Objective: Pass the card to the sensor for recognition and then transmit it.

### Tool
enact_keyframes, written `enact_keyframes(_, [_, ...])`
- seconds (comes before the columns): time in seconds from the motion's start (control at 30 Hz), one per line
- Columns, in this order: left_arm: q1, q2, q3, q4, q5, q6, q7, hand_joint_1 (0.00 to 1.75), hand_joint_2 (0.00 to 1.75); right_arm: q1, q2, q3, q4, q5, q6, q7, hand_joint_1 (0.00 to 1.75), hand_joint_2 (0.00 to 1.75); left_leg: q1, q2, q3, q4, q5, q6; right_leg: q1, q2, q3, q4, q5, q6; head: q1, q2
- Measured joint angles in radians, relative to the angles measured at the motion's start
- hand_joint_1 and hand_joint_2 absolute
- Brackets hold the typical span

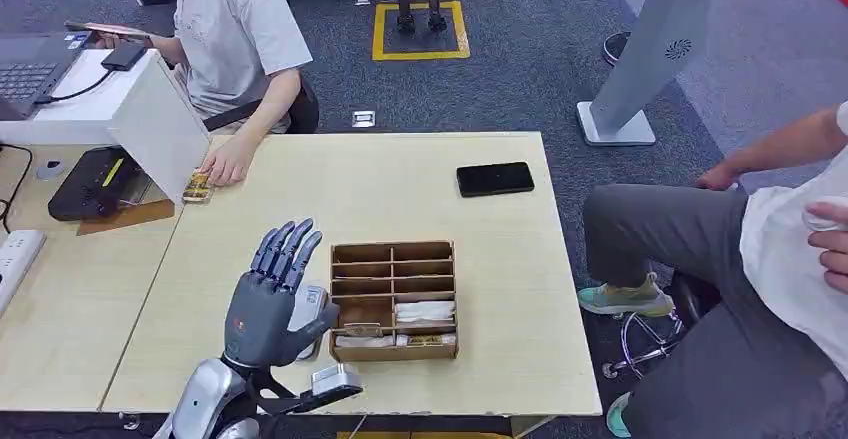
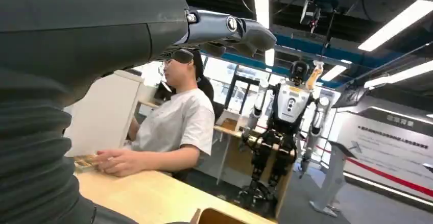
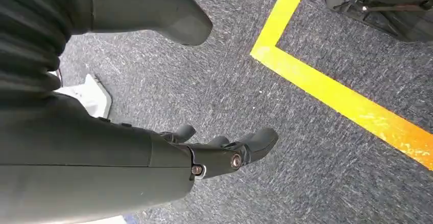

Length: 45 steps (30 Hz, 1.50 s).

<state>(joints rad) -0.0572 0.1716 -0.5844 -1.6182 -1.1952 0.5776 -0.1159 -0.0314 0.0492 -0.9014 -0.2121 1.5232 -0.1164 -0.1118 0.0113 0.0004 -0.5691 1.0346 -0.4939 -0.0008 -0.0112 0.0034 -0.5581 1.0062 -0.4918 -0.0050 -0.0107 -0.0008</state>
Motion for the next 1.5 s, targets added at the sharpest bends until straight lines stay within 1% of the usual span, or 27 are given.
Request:
enact_keyframes(0.17, [0.0, -0.014, 0.007, 0.016, -0.01, -0.009, 0.003, 0.0, 1.75, -0.001, 0.0, -0.003, 0.0, 0.002, -0.006, 0.002, 0.0, 1.75, 0.0, 0.0, 0.0, 0.0, 0.0, 0.0, 0.0, 0.0, 0.0, 0.0, 0.0, 0.0, 0.0, 0.0])
enact_keyframes(0.33, [0.0, -0.021, 0.007, 0.041, 0.013, -0.056, -0.018, 0.0, 1.75, -0.001, 0.0, -0.007, 0.0, 0.006, -0.005, 0.007, 0.0, 1.75, 0.0, 0.0, 0.0, 0.0, 0.0, 0.0, 0.0, 0.0, 0.0, 0.0, 0.0, 0.0, 0.0, 0.0])
enact_keyframes(0.47, [0.0, -0.035, 0.007, 0.071, 0.012, -0.065, -0.023, 0.0, 1.75, -0.001, 0.0, -0.007, 0.0, 0.008, -0.005, 0.007, 0.0, 1.75, 0.0, 0.0, 0.0, 0.0, 0.0, 0.0, 0.0, 0.0, 0.0, 0.0, 0.0, 0.0, 0.0, 0.0])
enact_keyframes(0.7, [-0.001, -0.053, 0.007, 0.106, 0.009, -0.066, -0.021, 0.0, 1.75, -0.001, 0.0, -0.007, 0.0, 0.011, -0.006, 0.005, 0.0, 1.75, 0.0, 0.0, 0.0, 0.0, 0.0, 0.0, 0.0, 0.0, 0.0, 0.0, 0.0, 0.0, 0.0, 0.0])
enact_keyframes(0.9, [-0.015, -0.077, 0.007, 0.138, -0.001, -0.058, 0.013, 0.0, 1.75, -0.002, 0.0, -0.007, 0.0, 0.018, -0.008, 0.005, 0.0, 1.75, 0.0, 0.0, 0.0, 0.0, 0.0, 0.0, 0.0, 0.0, 0.0, 0.0, 0.0, 0.0, 0.0, 0.0])
enact_keyframes(1.2, [-0.026, -0.125, 0.013, 0.175, 0.04, -0.061, 0.007, 0.0, 1.75, -0.002, 0.0, -0.007, 0.0, 0.021, -0.006, 0.007, 0.0, 1.75, 0.0, 0.0, 0.0, 0.0, 0.0, 0.0, 0.0, 0.0, 0.0, 0.0, 0.0, 0.0, 0.0, 0.0])
enact_keyframes(1.5, [-0.04, -0.15, 0.013, 0.208, 0.044, -0.069, 0.001, 0.0, 1.75, -0.002, 0.0, -0.007, 0.0, 0.021, -0.006, 0.007, 0.0, 1.75, 0.0, 0.0, 0.0, 0.0, 0.0, 0.0, 0.0, 0.0, 0.0, 0.0, 0.0, 0.0, 0.0, 0.0])
